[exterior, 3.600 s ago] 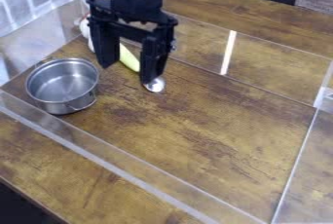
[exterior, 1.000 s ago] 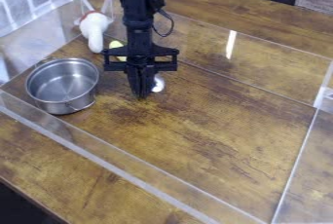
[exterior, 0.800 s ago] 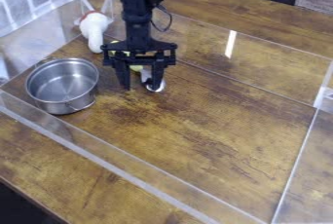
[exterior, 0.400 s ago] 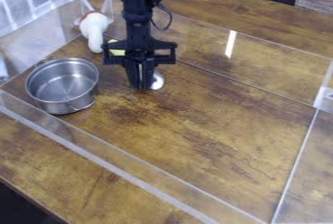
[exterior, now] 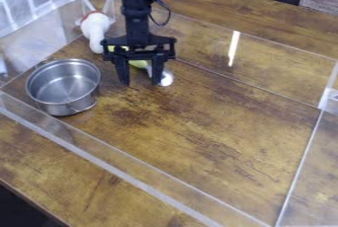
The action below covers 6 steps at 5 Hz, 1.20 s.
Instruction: Move the green spoon to the right
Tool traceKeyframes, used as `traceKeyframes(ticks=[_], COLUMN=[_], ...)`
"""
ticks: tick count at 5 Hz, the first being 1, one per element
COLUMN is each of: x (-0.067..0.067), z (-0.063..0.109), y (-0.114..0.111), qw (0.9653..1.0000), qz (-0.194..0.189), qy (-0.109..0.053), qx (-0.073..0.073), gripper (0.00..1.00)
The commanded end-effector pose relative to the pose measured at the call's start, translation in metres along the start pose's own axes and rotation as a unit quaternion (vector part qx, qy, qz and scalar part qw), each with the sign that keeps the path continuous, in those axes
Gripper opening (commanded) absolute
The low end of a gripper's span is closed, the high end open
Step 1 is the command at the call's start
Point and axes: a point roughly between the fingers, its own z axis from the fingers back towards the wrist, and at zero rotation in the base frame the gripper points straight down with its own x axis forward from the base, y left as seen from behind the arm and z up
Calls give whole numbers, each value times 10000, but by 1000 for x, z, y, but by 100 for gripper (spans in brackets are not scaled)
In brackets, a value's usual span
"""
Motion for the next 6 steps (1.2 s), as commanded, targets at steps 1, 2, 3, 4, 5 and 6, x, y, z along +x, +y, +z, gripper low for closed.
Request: traceKeyframes(ticks=[1, 2, 3, 4, 5, 6], x=[12, 15, 17, 14, 3, 2], z=[19, 44, 75, 109, 137, 134], y=[3, -1, -4, -5, -10, -11], qw=[9995, 9991, 9983, 9973, 9957, 9952], qz=[82, 92, 103, 58, -128, -38], qy=[-284, -315, -336, -434, -581, -590], qx=[-124, -284, -462, -586, -709, -782], gripper=[0, 0, 0, 0, 0, 100])
